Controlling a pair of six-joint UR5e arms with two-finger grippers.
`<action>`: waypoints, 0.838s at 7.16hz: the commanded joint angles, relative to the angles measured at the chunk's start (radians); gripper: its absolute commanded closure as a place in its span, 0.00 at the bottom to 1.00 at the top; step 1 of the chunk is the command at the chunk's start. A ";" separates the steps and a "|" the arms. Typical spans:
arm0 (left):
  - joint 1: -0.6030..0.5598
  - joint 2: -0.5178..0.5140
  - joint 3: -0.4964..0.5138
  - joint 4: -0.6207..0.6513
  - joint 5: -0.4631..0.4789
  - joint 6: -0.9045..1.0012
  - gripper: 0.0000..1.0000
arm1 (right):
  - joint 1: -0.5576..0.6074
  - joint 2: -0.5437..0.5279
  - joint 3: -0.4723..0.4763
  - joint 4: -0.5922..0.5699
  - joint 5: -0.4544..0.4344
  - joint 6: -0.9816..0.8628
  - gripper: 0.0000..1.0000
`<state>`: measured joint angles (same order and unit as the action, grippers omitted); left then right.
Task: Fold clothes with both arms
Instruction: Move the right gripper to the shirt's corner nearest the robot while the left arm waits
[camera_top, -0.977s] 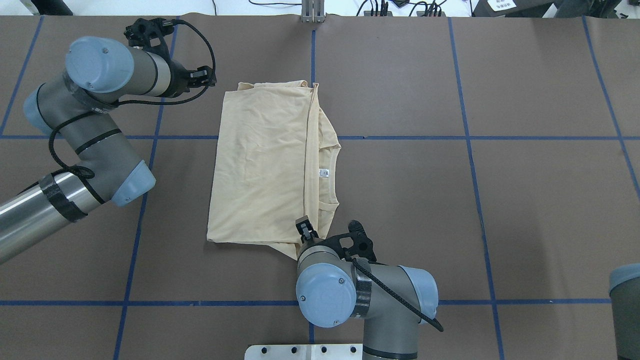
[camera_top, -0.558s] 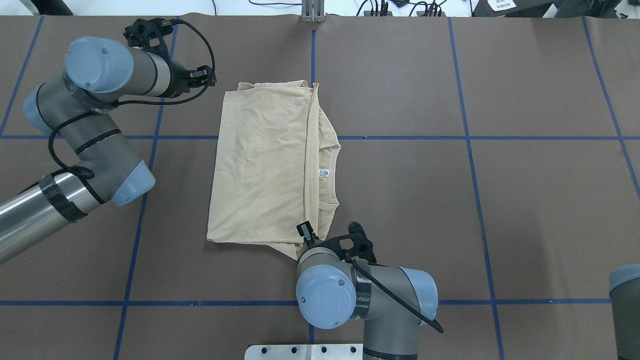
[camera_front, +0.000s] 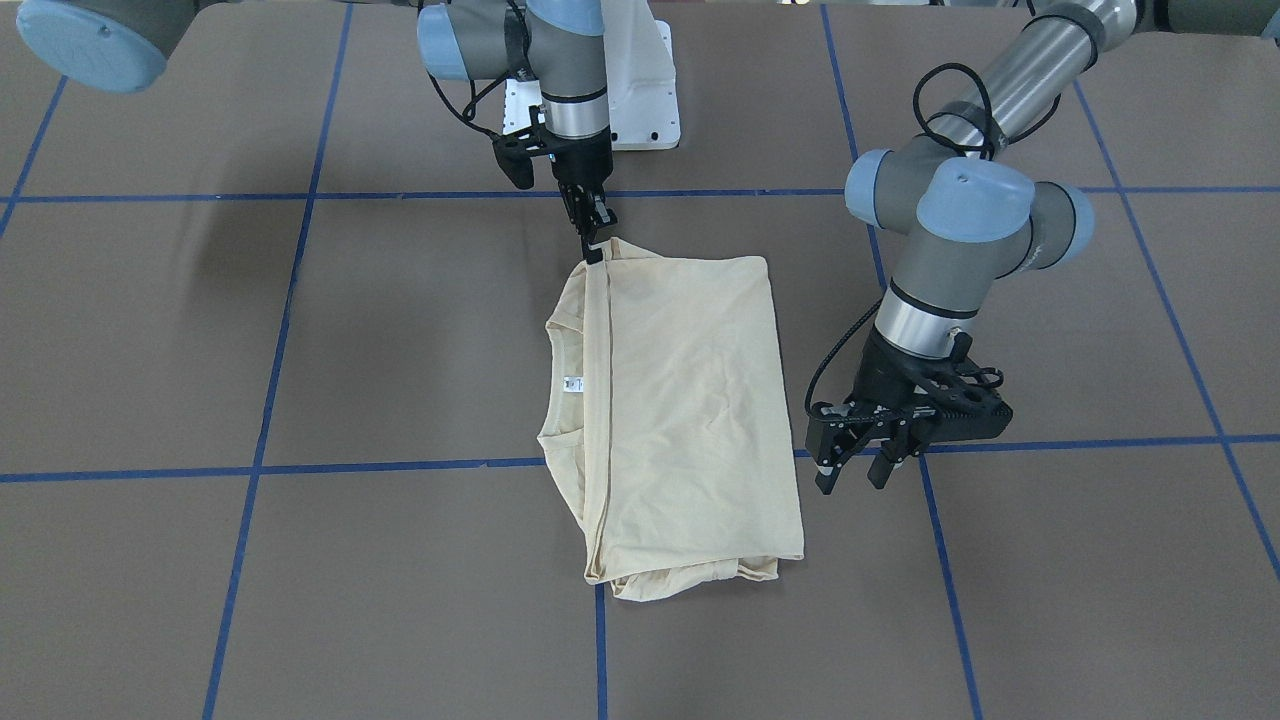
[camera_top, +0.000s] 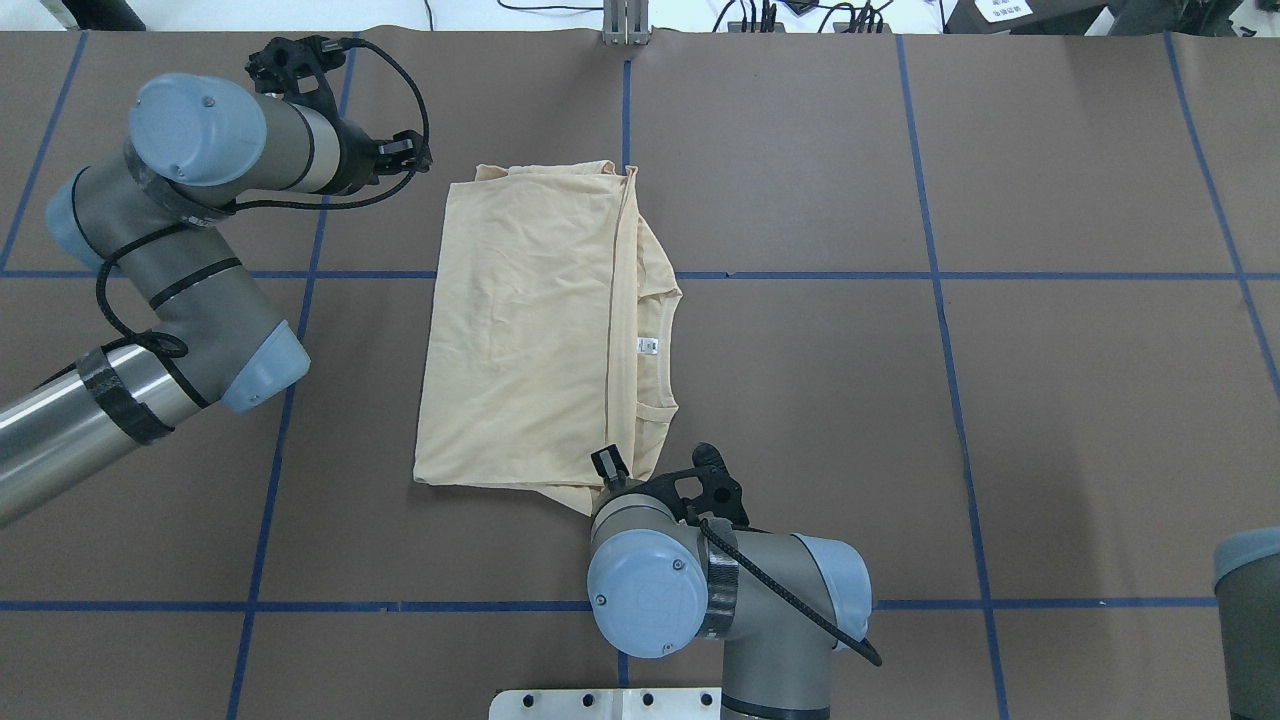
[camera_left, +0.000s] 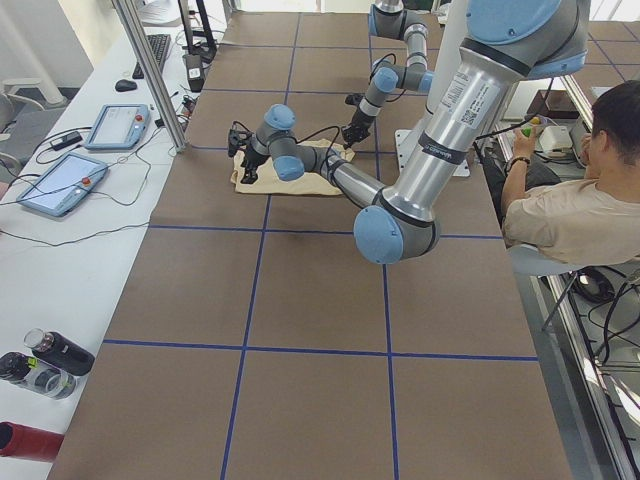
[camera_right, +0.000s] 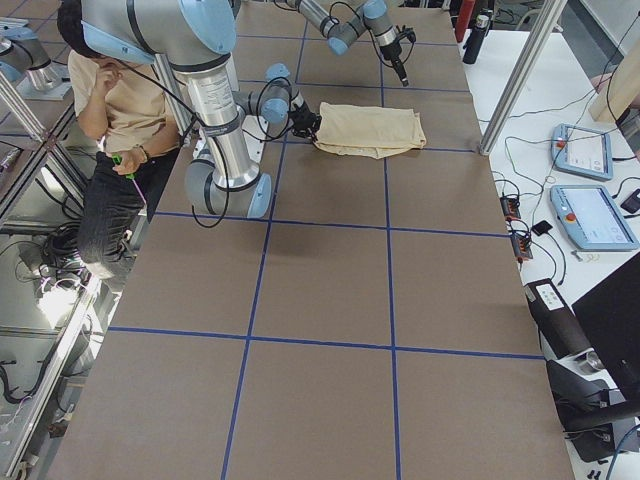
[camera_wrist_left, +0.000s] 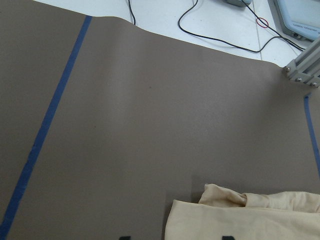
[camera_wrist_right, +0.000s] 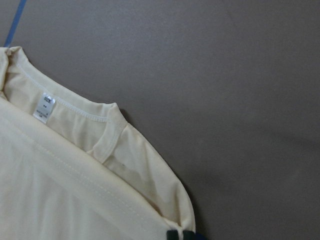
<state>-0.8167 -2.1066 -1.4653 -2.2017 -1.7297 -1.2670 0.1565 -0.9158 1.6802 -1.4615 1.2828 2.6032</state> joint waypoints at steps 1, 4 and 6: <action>0.001 0.013 -0.010 -0.003 -0.001 0.001 0.32 | 0.000 0.000 0.010 -0.002 0.001 -0.002 1.00; 0.004 0.049 -0.088 -0.006 -0.011 -0.033 0.32 | 0.002 -0.044 0.129 -0.110 0.030 -0.032 1.00; 0.019 0.107 -0.238 -0.007 -0.106 -0.226 0.30 | -0.018 -0.081 0.180 -0.126 0.032 -0.031 1.00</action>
<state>-0.8070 -2.0343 -1.6120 -2.2082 -1.7800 -1.3706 0.1509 -0.9788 1.8304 -1.5735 1.3116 2.5735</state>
